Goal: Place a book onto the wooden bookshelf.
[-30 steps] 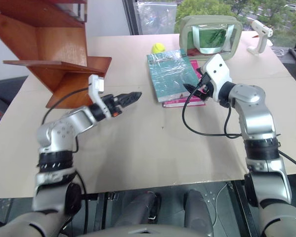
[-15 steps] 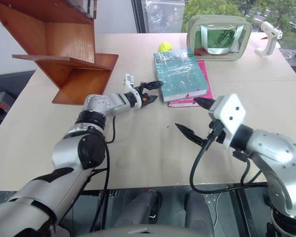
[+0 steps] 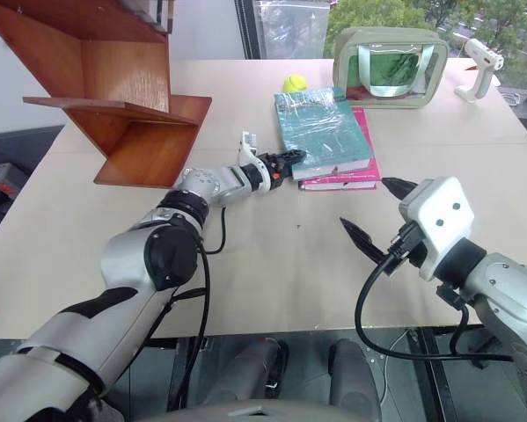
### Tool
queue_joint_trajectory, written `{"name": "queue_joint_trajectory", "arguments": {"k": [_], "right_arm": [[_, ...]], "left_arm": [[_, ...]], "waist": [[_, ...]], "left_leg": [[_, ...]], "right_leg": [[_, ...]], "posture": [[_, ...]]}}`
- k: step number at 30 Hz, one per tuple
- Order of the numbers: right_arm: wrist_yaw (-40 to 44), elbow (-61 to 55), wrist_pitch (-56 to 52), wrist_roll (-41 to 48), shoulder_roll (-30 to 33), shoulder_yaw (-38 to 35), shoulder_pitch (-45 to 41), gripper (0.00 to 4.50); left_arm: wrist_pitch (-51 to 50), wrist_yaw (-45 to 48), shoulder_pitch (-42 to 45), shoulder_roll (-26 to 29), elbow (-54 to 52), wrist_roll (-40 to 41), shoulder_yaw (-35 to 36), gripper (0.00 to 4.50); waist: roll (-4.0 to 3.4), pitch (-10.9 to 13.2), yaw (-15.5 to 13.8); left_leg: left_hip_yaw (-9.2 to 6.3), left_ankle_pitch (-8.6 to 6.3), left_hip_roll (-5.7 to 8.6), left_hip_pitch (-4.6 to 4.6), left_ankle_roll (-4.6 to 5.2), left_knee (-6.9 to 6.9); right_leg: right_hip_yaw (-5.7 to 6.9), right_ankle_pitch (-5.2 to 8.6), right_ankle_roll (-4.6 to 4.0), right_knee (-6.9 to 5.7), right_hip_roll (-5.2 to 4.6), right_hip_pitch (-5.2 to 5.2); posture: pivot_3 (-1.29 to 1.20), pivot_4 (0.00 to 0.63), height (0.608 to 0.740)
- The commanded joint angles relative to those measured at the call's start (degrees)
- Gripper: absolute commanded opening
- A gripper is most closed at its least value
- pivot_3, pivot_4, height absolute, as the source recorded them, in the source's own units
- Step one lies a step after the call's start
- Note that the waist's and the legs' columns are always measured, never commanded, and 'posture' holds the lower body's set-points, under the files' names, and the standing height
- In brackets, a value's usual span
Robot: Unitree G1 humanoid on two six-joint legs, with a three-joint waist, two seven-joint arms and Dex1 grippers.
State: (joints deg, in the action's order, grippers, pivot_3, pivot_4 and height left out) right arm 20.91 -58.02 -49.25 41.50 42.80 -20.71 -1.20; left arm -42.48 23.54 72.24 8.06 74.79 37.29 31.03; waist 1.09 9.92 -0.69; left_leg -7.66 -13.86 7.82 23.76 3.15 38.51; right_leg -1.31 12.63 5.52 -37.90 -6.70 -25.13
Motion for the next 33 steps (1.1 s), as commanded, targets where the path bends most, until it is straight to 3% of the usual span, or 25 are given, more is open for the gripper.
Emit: {"name": "queue_joint_trajectory", "arguments": {"k": [1,4,9,12,16,22,23,25,26,33], "right_arm": [[-2.27,-1.98,1.98,1.82,1.76,-0.28,0.49,4.5],[-2.84,-1.98,1.97,2.21,2.48,-0.06,0.47,4.5],[-1.96,-0.97,1.5,2.18,3.25,0.61,-1.11,4.5],[-1.01,0.03,1.54,2.33,4.02,1.28,-2.28,4.5],[-0.4,1.0,1.57,2.61,4.48,1.82,-3.47,4.5],[0.32,1.96,1.66,2.64,4.88,1.74,-4.45,4.5],[0.38,2.03,1.69,2.61,4.83,1.72,-4.52,4.5],[0.48,2.19,1.84,2.29,4.78,2.02,-4.65,4.5],[0.44,2.34,1.95,2.03,4.68,2.37,-4.82,4.5],[-0.31,2.18,1.97,1.41,4.23,3.14,-5.27,4.5]], "left_arm": [[-3.47,-2.36,-0.04,0.55,-3.21,1.96,2.3,0.67],[-11.97,-6.28,-3.15,-0.8,-10.49,5.72,4.47,0.56],[-26.33,-23.01,-17.55,-11.16,-42.82,14.75,7.1,0.42],[-30.92,-32.11,-25.26,-17.19,-59.47,18.06,6.72,0.32],[-32.51,-38.77,-30.47,-20.73,-69.79,21.08,5.33,0.27],[-32.75,-43.67,-32.67,-21.52,-72.54,27.69,4.07,2.94],[-33.11,-43.8,-32.39,-21.0,-71.73,29.48,4.21,3.25],[-33.59,-42.95,-31.32,-18.95,-69.2,31.6,3.8,4.3],[-33.78,-42.18,-30.2,-17.81,-66.66,32.5,3.69,4.46],[-33.45,-33.97,-24.69,-13.59,-57.28,32.02,-0.11,4.46]], "waist": [[0.0,0.0,-0.01],[-0.01,-0.01,0.09],[0.02,-0.03,0.04],[0.06,-0.06,-0.13],[0.17,-0.17,-0.03],[0.26,-0.13,-0.8],[0.28,-0.12,-0.95],[0.27,-0.13,-1.44],[0.27,-0.13,-1.6],[0.29,-0.12,-1.69]], "left_leg": [[-0.01,0.0,0.0,0.0,0.0,0.0],[0.0,0.0,-0.01,0.0,0.0,0.0],[0.03,-0.01,-0.04,-0.01,0.01,0.01],[0.03,-0.01,-0.05,-0.03,0.01,0.1],[0.14,-0.01,-0.18,-0.16,-0.01,0.11],[0.13,-0.04,-0.11,-0.59,0.02,0.07],[0.12,-0.04,-0.1,-0.58,0.02,0.07],[0.12,-0.04,-0.1,-0.57,0.02,0.07],[0.12,-0.04,-0.11,-0.57,0.02,0.05],[0.12,-0.04,-0.07,-0.54,0.02,0.03]], "right_leg": [[0.01,0.0,0.0,0.0,0.0,0.0],[-0.01,0.0,0.0,-0.01,0.01,0.0],[-0.11,0.0,0.0,-0.01,0.01,0.0],[-0.1,0.0,0.0,-0.01,0.03,0.03],[-0.21,-0.02,0.0,-0.09,0.18,0.07],[-0.15,-0.02,0.0,0.06,0.11,0.64],[-0.15,-0.02,0.0,0.06,0.11,0.64],[-0.14,-0.02,0.0,0.06,0.11,0.61],[-0.14,-0.01,0.0,0.06,0.11,0.61],[-0.12,-0.01,0.0,0.09,0.07,0.59]], "posture": [[0.0,0.15,0.736],[0.0,0.15,0.736],[0.0,0.15,0.736],[0.0,0.15,0.736],[0.0,0.15,0.736],[0.0,0.15,0.736],[0.0,0.15,0.736],[0.0,0.15,0.736],[0.0,0.15,0.736],[0.0,0.15,0.736]]}}
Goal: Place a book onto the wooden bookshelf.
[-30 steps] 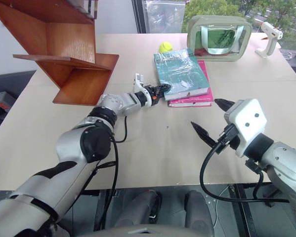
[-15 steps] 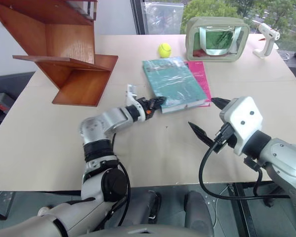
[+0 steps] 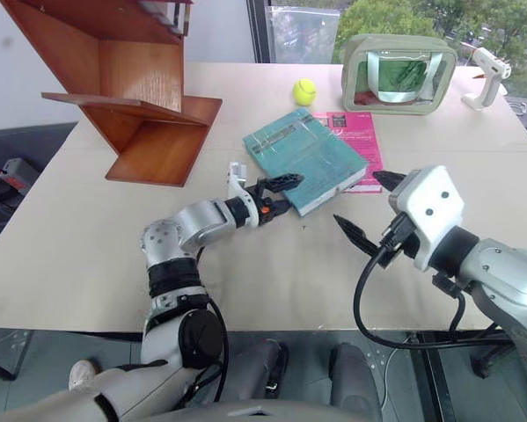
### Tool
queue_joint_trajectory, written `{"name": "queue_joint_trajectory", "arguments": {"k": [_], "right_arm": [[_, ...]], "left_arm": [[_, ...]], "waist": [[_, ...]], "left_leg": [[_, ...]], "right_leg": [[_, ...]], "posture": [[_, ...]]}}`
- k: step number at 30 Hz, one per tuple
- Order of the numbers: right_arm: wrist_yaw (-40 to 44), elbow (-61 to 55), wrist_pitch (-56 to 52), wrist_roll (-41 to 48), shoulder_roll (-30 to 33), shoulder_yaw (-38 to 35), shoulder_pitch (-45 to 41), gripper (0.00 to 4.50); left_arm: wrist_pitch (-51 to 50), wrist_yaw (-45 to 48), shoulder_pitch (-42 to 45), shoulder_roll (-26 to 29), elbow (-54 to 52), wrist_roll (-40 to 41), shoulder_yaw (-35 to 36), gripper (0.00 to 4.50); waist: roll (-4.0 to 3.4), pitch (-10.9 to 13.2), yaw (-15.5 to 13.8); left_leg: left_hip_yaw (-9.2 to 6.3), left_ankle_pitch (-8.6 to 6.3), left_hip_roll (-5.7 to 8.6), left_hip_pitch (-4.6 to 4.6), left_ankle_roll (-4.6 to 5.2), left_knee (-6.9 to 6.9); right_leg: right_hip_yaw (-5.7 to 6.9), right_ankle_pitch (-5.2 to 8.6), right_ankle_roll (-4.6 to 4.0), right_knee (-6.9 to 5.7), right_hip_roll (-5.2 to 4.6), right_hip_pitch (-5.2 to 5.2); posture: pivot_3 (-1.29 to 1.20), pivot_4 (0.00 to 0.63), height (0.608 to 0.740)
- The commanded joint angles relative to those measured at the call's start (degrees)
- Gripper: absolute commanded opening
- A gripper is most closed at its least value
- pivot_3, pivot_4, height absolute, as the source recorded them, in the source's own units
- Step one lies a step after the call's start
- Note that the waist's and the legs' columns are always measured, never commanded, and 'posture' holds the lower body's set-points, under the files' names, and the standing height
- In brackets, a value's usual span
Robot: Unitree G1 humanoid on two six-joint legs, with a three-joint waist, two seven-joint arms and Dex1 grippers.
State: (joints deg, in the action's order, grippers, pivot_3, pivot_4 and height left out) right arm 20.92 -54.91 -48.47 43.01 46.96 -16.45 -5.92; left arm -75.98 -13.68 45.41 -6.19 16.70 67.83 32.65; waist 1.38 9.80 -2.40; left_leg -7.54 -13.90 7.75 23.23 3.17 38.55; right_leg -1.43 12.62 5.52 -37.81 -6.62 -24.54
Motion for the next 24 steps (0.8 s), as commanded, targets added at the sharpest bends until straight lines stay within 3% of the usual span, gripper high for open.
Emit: {"name": "queue_joint_trajectory", "arguments": {"k": [1,11,24], "right_arm": [[-0.54,-1.11,1.05,-0.04,-0.01,-1.25,-0.39,4.5],[-1.29,-1.7,0.93,0.16,-0.12,-0.93,-0.06,4.5],[-1.25,-0.99,1.17,-0.35,-0.09,0.31,-1.23,4.5]], "left_arm": [[0.2,4.35,2.39,1.15,1.72,1.05,-2.12,4.46],[4.01,9.75,3.86,5.63,7.81,-2.11,-3.04,4.46],[7.35,26.54,9.47,7.48,14.53,-12.27,-13.46,4.46]], "waist": [[-0.01,-0.01,0.17],[-0.01,-0.01,0.16],[-0.01,-0.01,0.3]], "left_leg": [[0.01,0.0,0.0,0.0,0.0,-0.01],[0.05,0.0,-0.05,-0.05,0.0,-0.14],[0.02,0.0,-0.03,0.0,0.01,-0.17]], "right_leg": [[-0.01,0.0,0.0,0.03,0.0,0.0],[-0.09,0.0,0.0,0.06,0.04,-0.04],[-0.04,0.0,0.0,0.12,0.03,-0.07]], "posture": [[0.0,0.15,0.736],[0.0,0.15,0.736],[0.0,0.15,0.736]]}}
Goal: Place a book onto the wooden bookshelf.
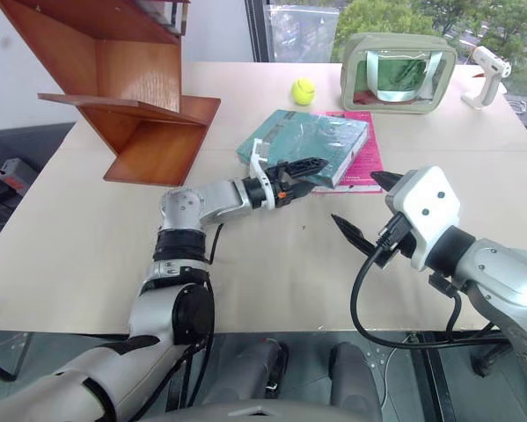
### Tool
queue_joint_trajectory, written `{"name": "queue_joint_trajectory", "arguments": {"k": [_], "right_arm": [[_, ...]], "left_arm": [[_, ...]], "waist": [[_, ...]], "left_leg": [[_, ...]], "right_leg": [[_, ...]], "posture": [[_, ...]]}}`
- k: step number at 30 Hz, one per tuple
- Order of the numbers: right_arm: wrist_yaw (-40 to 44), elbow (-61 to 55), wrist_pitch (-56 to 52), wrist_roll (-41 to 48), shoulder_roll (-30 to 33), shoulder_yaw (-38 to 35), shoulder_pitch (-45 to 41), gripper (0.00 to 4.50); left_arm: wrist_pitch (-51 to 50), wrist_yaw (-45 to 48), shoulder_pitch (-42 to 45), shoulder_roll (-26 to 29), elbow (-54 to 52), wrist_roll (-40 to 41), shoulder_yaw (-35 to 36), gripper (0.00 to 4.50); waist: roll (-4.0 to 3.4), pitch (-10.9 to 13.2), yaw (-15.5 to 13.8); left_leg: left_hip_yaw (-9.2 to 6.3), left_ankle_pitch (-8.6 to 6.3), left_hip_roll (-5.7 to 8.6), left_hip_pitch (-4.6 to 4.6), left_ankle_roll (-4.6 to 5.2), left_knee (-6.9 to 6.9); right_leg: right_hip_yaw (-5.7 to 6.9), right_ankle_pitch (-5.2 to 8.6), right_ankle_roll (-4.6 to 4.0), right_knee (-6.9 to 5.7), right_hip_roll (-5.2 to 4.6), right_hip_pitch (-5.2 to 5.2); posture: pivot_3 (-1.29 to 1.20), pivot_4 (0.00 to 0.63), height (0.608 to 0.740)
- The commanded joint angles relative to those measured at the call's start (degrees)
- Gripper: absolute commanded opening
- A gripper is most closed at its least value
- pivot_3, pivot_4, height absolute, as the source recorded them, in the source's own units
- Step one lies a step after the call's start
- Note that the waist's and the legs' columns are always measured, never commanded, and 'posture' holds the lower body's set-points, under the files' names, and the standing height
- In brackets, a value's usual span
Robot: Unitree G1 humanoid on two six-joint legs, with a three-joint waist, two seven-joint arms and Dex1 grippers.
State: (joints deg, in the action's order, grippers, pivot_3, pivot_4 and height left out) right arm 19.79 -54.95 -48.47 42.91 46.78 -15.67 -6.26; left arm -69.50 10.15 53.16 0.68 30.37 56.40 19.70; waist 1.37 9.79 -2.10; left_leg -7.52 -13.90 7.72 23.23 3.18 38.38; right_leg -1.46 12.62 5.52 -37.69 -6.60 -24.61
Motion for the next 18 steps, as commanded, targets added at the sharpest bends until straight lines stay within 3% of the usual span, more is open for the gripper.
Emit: {"name": "queue_joint_trajectory", "arguments": {"k": [1,7,13,18], "right_arm": [[-0.26,-1.05,1.1,-0.29,0.03,-0.39,-0.86,4.5],[-0.44,-1.37,1.11,-0.45,-0.12,-0.42,-0.51,4.5],[0.67,-1.08,1.8,-0.1,-0.01,-0.17,-0.98,4.5],[2.39,-0.28,2.52,-0.32,0.58,0.0,-1.58,4.5]], "left_arm": [[0.5,3.08,1.95,0.72,1.42,-1.03,-0.31,4.46],[-3.07,-0.71,0.17,0.24,0.68,1.12,4.7,4.46],[-9.72,-7.55,-6.81,-0.18,-11.7,9.37,12.22,4.46],[-6.14,-18.31,-12.19,-3.54,-19.33,13.68,17.26,4.46]], "waist": [[0.0,0.0,0.04],[0.0,0.0,-0.02],[0.0,0.0,0.07],[-0.01,-0.01,-0.14]], "left_leg": [[0.0,0.0,-0.01,0.0,0.0,0.0],[-0.02,0.0,-0.01,0.02,0.0,0.0],[-0.04,0.0,-0.02,0.06,0.0,0.0],[-0.04,0.0,-0.03,0.06,-0.01,0.01]], "right_leg": [[0.0,0.0,0.0,0.0,0.01,-0.01],[0.0,0.0,0.0,0.01,0.0,-0.02],[0.01,0.0,0.0,-0.01,0.01,-0.08],[0.0,0.0,0.0,-0.01,0.0,-0.08]], "posture": [[0.0,0.15,0.736],[0.0,0.15,0.736],[0.0,0.15,0.736],[0.0,0.15,0.736]]}}
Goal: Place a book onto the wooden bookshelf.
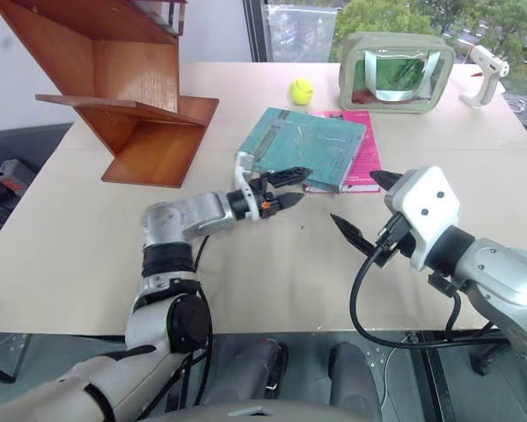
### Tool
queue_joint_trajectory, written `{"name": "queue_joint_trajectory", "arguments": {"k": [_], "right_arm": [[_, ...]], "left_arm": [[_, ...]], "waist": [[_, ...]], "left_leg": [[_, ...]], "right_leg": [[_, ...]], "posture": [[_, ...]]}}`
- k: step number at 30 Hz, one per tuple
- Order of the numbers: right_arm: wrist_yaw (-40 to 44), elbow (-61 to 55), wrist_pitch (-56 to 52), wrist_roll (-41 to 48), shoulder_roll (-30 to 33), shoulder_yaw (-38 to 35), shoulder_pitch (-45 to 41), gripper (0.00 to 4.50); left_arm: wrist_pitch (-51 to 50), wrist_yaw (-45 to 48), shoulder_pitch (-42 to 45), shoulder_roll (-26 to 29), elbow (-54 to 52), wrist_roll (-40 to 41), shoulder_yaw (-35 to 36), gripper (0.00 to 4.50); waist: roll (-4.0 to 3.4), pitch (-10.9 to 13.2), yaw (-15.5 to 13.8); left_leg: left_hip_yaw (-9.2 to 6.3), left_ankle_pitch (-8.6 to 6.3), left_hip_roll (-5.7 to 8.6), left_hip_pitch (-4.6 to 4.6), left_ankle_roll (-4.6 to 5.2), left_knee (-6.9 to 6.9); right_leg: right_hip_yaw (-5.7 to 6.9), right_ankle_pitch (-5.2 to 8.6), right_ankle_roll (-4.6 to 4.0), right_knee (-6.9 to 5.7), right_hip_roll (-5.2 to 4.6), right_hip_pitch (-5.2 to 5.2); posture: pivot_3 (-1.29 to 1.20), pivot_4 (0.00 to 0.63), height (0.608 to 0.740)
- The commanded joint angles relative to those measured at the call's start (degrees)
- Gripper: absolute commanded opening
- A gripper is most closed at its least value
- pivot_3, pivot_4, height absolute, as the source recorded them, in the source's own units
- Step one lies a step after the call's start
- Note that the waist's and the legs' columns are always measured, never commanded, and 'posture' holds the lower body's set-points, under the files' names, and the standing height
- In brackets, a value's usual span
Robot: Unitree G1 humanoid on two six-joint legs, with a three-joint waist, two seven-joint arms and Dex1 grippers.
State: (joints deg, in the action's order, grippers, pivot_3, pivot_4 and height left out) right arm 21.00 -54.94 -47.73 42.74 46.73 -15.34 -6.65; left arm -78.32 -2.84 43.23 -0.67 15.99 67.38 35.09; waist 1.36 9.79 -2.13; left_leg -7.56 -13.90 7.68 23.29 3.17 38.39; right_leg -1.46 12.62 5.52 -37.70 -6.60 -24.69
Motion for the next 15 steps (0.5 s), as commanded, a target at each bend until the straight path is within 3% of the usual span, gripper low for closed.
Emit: {"name": "queue_joint_trajectory", "arguments": {"k": [1,10,15], "right_arm": [[1.53,-0.08,1.93,-0.18,0.76,-0.3,-1.27,4.5],[3.81,1.12,1.75,0.28,2.6,-1.01,-2.35,4.5],[4.05,0.78,0.72,1.95,3.92,-2.37,-2.35,4.5]], "left_arm": [[4.1,-6.79,-3.19,-3.04,-6.05,2.69,2.04,4.46],[21.69,-8.51,-4.73,-10.13,-2.61,-4.88,-2.8,4.46],[29.58,-6.72,-2.42,-12.98,4.92,-5.24,-4.9,4.46]], "waist": [[0.0,-0.01,-0.17],[0.02,0.0,-0.44],[-0.01,-0.07,-0.52]], "left_leg": [[0.0,0.0,0.0,-0.01,0.0,0.0],[0.02,-0.01,0.03,0.03,0.0,0.01],[0.02,-0.01,0.03,-0.26,0.0,0.0]], "right_leg": [[0.0,0.0,0.0,0.0,-0.01,0.02],[0.03,0.0,0.0,0.05,-0.04,0.03],[0.04,0.0,0.01,0.07,-0.05,0.35]], "posture": [[0.0,0.15,0.736],[0.0,0.15,0.736],[0.0,0.15,0.736]]}}
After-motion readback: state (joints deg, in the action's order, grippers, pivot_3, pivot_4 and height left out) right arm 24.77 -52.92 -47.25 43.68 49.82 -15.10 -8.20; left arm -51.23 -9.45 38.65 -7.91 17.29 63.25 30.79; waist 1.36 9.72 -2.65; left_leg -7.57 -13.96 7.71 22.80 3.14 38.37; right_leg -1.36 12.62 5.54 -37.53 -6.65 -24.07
